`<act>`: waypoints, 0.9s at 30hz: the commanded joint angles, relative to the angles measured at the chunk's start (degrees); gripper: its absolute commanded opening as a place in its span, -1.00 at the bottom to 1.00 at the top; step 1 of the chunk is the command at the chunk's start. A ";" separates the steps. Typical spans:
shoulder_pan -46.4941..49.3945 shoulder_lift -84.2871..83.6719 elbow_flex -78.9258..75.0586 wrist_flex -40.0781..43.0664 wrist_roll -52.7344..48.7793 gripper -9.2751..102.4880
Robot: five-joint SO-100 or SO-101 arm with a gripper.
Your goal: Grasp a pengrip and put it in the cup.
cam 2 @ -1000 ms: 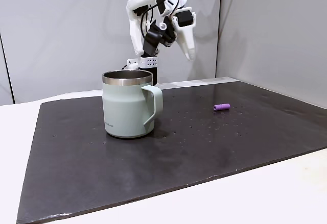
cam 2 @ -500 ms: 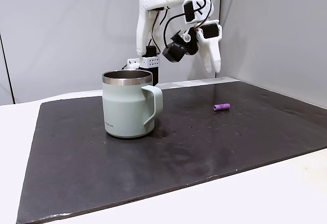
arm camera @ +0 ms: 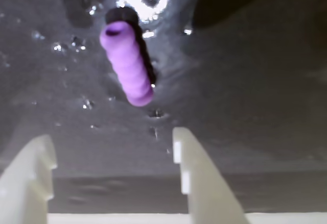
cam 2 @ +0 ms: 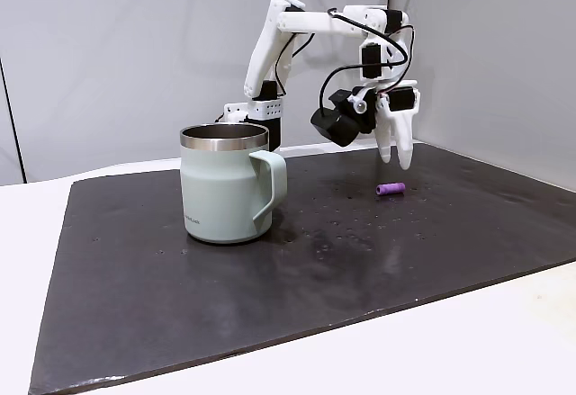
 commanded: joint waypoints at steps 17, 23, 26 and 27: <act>-1.49 -12.22 -11.43 2.02 0.53 -0.47; -0.97 -12.22 -10.63 3.16 0.62 -0.57; -0.35 -12.30 -10.20 3.43 0.44 -0.75; -0.09 -12.30 -10.20 3.52 0.35 -0.80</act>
